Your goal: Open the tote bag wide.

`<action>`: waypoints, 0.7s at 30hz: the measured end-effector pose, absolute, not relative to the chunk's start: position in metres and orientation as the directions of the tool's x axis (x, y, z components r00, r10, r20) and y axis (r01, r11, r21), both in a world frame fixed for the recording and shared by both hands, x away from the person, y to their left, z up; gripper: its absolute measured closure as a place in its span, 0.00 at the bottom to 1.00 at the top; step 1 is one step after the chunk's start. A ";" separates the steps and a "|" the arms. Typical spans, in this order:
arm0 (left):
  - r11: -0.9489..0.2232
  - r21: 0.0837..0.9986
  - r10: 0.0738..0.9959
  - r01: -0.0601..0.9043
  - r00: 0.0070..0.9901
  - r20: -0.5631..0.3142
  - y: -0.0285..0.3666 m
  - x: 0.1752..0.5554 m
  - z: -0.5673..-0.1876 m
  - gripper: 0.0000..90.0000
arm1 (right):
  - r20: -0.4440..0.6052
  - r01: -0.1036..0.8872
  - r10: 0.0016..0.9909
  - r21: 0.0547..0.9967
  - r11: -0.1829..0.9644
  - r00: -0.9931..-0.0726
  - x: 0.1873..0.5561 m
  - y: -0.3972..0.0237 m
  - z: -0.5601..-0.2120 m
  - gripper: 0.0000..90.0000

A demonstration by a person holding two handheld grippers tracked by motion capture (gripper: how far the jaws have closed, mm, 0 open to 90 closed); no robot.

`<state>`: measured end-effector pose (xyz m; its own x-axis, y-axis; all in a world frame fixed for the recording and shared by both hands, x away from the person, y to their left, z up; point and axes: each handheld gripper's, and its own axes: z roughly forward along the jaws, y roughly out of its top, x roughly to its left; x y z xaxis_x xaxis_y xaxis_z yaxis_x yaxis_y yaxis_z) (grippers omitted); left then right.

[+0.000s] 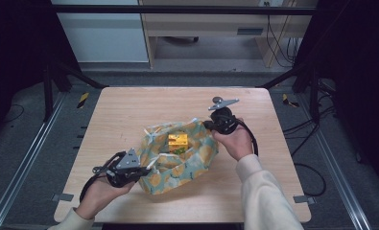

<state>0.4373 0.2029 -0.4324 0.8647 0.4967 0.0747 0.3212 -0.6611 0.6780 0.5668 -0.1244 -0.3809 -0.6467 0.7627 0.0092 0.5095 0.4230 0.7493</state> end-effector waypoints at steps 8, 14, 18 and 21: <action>-0.699 0.628 0.486 0.342 0.871 0.066 0.200 0.439 -0.455 0.99 | 0.048 0.561 0.793 0.733 0.385 -0.608 0.595 -0.129 -0.398 1.00; -0.707 0.606 0.495 0.364 0.867 0.056 0.200 0.444 -0.463 0.99 | 0.059 0.591 0.797 0.705 0.393 -0.601 0.605 -0.124 -0.418 1.00; -0.688 0.621 0.512 0.374 0.857 0.051 0.205 0.446 -0.462 0.99 | 0.059 0.597 0.798 0.697 0.398 -0.600 0.608 -0.122 -0.424 1.00; -0.681 0.630 0.518 0.373 0.854 0.054 0.208 0.447 -0.458 0.99 | 0.060 0.591 0.798 0.706 0.390 -0.599 0.608 -0.122 -0.421 1.00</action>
